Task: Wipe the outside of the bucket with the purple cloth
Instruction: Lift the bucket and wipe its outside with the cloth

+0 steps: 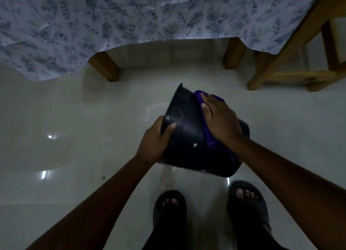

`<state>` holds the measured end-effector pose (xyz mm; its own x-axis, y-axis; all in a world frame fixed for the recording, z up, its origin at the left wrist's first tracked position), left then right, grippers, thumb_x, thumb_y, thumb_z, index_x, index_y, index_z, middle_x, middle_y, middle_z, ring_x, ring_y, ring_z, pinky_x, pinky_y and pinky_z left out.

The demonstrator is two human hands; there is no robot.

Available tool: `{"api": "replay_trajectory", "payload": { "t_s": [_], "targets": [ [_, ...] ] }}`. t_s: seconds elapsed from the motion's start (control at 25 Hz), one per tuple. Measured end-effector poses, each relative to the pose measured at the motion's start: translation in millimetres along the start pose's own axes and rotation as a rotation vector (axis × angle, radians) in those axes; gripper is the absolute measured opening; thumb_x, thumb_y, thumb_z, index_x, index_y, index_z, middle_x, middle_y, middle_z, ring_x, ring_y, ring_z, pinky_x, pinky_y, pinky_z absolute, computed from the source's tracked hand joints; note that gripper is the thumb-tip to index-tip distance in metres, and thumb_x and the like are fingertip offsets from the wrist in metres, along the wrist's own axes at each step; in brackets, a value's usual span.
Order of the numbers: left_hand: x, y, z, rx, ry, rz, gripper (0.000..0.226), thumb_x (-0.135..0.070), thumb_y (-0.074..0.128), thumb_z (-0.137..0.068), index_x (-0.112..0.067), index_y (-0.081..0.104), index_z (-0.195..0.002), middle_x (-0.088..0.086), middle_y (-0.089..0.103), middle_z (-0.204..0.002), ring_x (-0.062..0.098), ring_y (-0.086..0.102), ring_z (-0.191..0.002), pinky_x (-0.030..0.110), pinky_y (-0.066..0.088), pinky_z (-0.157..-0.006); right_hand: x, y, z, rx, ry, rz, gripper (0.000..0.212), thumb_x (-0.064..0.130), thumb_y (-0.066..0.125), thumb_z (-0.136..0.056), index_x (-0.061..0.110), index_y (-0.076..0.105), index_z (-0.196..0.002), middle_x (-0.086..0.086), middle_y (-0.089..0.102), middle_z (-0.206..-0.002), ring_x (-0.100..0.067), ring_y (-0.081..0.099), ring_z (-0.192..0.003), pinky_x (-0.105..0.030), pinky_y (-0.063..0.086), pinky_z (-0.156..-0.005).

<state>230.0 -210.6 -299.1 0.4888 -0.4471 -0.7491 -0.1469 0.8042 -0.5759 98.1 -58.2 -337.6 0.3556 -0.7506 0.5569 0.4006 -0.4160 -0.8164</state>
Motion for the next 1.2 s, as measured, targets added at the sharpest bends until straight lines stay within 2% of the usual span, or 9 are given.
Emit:
{"api": "replay_trajectory", "payload": {
  "t_s": [0.16,0.28,0.4,0.6,0.72,0.8,1.0,1.12,1.2],
  "targets": [
    [2,-5,-14,-0.09,-0.029,-0.146,0.027,-0.046,0.045,-0.096,-0.02,0.05,-0.092,-0.006,0.059,-0.078,0.015,0.06,-0.071,0.02,0.045,-0.059,-2,8,46,-0.067,0.011,0.127,0.052,0.036,0.026,-0.102,0.018,0.028,-0.151,-0.006,0.033,-0.157,-0.027,0.032,-0.143,-0.046,0.029,-0.113],
    [-15,1,-34,-0.075,-0.008,-0.126,0.031,-0.048,0.046,-0.096,-0.017,0.053,-0.094,-0.001,0.06,-0.081,0.019,0.061,-0.072,0.029,0.049,-0.065,7,18,97,-0.045,-0.128,0.275,0.057,0.041,0.024,-0.1,0.023,0.018,-0.153,-0.003,0.019,-0.161,-0.028,0.016,-0.148,-0.051,0.019,-0.114],
    [-14,3,-35,-0.07,-0.019,-0.076,0.034,-0.045,0.046,-0.097,-0.013,0.056,-0.1,0.002,0.064,-0.087,0.019,0.062,-0.077,0.028,0.048,-0.067,11,14,60,-0.015,-0.17,0.252,0.056,0.043,0.022,-0.1,0.025,0.018,-0.153,-0.003,0.022,-0.161,-0.026,0.019,-0.148,-0.048,0.02,-0.117],
    [-19,3,-41,-0.089,-0.071,-0.098,0.037,-0.045,0.043,-0.098,-0.011,0.056,-0.102,0.007,0.066,-0.091,0.024,0.064,-0.079,0.028,0.044,-0.065,-12,-1,41,-0.066,0.027,0.111,0.056,0.041,0.022,-0.1,0.018,0.029,-0.15,-0.007,0.033,-0.156,-0.028,0.032,-0.143,-0.049,0.03,-0.114],
    [-18,4,-43,-0.105,-0.084,-0.145,0.036,-0.045,0.043,-0.098,-0.011,0.055,-0.104,0.002,0.061,-0.09,0.022,0.06,-0.08,0.027,0.041,-0.067,6,20,116,-0.032,-0.159,0.284,0.057,0.041,0.026,-0.098,0.025,0.021,-0.153,-0.004,0.02,-0.161,-0.029,0.015,-0.148,-0.053,0.018,-0.114],
    [-20,3,-42,-0.1,-0.078,-0.124,0.035,-0.044,0.043,-0.098,-0.012,0.054,-0.104,0.001,0.06,-0.089,0.022,0.06,-0.079,0.028,0.042,-0.067,9,22,96,-0.024,-0.231,0.291,0.055,0.042,0.027,-0.099,0.027,0.021,-0.152,-0.003,0.02,-0.161,-0.028,0.015,-0.148,-0.052,0.018,-0.114],
    [-23,3,-44,-0.087,-0.099,-0.114,0.037,-0.044,0.043,-0.098,-0.01,0.055,-0.105,0.004,0.061,-0.091,0.024,0.061,-0.082,0.029,0.044,-0.068,-10,3,51,-0.063,0.029,0.115,0.054,0.041,0.026,-0.099,0.023,0.031,-0.15,-0.004,0.029,-0.158,-0.029,0.026,-0.145,-0.055,0.028,-0.114],
    [-17,4,-43,-0.099,-0.108,-0.131,0.036,-0.045,0.043,-0.098,-0.011,0.055,-0.103,0.005,0.061,-0.093,0.024,0.06,-0.082,0.028,0.042,-0.069,2,21,107,-0.03,-0.188,0.248,0.054,0.04,0.029,-0.099,0.027,0.026,-0.151,-0.002,0.024,-0.16,-0.029,0.018,-0.147,-0.053,0.021,-0.114],
    [-19,4,-45,-0.106,-0.101,-0.126,0.036,-0.044,0.043,-0.098,-0.011,0.055,-0.104,0.003,0.06,-0.091,0.022,0.059,-0.08,0.027,0.041,-0.068,2,18,78,-0.015,-0.202,0.252,0.053,0.041,0.029,-0.099,0.027,0.028,-0.15,-0.002,0.026,-0.16,-0.028,0.02,-0.147,-0.053,0.024,-0.114]
  ]
}}
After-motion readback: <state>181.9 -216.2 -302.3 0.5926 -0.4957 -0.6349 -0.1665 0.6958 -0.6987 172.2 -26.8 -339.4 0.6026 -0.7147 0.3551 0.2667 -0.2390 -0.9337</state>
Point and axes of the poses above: each hand's wrist, its own z-axis away from the middle knuckle, its own y-axis out of the palm, x = y × z, the point moved 4 cm from there along -z, towards the middle knuckle
